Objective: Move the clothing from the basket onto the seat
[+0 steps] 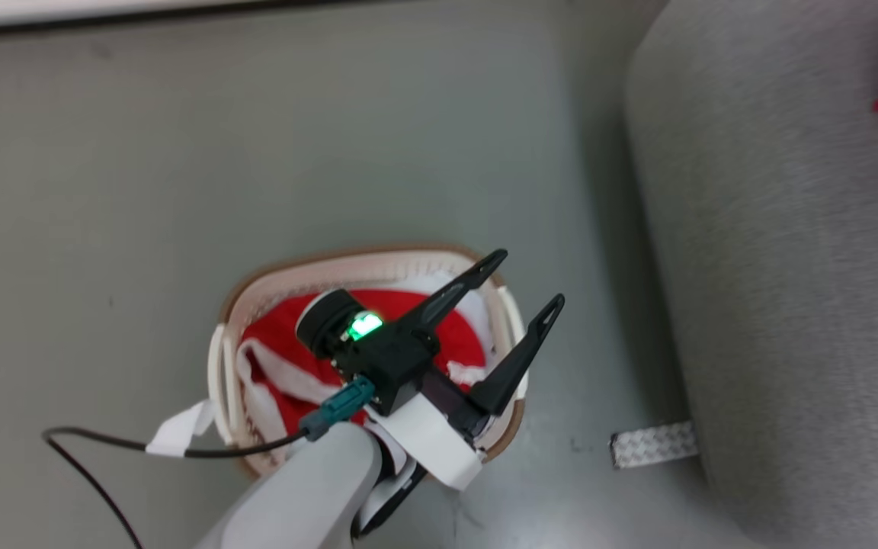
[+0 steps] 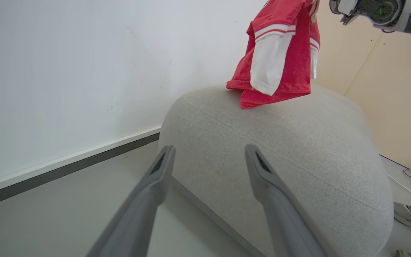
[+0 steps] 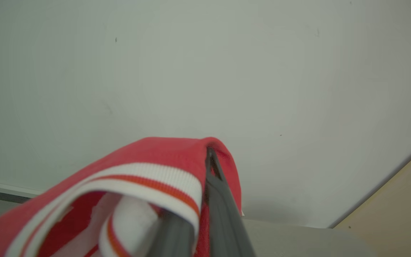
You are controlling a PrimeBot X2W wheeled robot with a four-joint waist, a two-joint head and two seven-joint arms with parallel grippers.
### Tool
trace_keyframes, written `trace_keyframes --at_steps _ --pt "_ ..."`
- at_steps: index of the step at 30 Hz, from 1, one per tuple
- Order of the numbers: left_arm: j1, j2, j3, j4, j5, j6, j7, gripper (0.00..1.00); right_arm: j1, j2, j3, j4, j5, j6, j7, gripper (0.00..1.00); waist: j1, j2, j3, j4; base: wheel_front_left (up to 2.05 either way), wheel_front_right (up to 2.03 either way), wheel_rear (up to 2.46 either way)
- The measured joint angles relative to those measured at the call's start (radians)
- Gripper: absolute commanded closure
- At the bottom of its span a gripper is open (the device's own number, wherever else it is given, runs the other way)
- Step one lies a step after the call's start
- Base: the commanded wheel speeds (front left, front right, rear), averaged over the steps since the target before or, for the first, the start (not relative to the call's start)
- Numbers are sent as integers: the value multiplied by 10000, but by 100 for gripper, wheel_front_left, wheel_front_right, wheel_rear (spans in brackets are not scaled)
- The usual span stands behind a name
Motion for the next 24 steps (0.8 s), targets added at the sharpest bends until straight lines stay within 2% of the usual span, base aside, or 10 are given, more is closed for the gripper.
trace_keyframes --at_steps 4,9,13,18,19,20,21,24 --pt "-341 8 -33 -98 44 0 0 0 -568 -199 190 1179 -295 0 663 100 0 0 785 338 0 0 0" --pt "-584 31 -6 -142 71 0 0 0 -885 -209 911 2140 -236 0 1264 100 1 0 1620 732 0 0 0" --pt "-721 109 19 -134 115 0 0 0 -894 -121 1369 3074 456 -2 2671 100 0 0 2086 937 0 0 0" --pt "-723 115 109 -65 123 0 0 0 -860 -169 2186 3024 1417 -2 3893 100 -1 -1 2062 926 0 0 0" --pt "-722 100 111 -58 123 0 0 0 -833 -215 2297 3016 1578 -2 4048 85 -1 -1 2008 902 0 0 0" --pt "-721 88 105 -44 123 0 0 0 -791 -238 2418 3012 1712 -2 4207 62 0 -1 1944 875 0 0 0" --pt "-720 90 117 -29 123 0 0 0 -755 -251 2535 2995 1873 -2 4334 0 -1 -1 1877 847 0 0 0" --pt "-703 88 155 25 115 0 0 0 -651 -305 2872 2940 2171 -2 4533 0 -1 0 1628 768 0 0 0"
